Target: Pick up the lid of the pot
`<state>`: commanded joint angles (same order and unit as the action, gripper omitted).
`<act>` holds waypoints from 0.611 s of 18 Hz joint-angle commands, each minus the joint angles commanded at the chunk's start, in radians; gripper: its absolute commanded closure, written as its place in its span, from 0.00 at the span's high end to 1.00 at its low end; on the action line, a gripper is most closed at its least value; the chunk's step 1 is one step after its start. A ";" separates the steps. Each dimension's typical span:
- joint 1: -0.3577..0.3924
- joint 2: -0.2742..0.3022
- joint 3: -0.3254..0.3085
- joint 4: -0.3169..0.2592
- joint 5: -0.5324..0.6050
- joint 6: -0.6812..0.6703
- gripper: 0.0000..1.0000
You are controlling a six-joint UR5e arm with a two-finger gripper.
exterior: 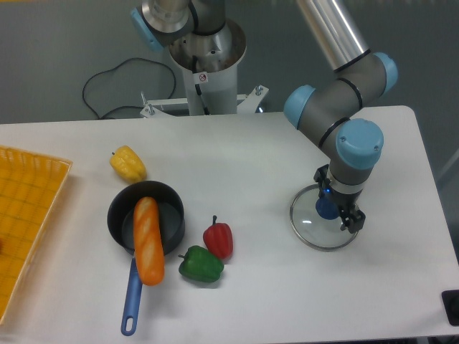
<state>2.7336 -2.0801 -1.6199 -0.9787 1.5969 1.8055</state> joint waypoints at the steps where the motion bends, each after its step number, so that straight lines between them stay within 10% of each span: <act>1: 0.000 0.000 0.000 0.000 0.000 0.000 1.00; 11: -0.005 -0.008 0.000 0.000 0.002 0.005 1.00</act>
<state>2.7290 -2.0877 -1.6199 -0.9787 1.5984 1.8101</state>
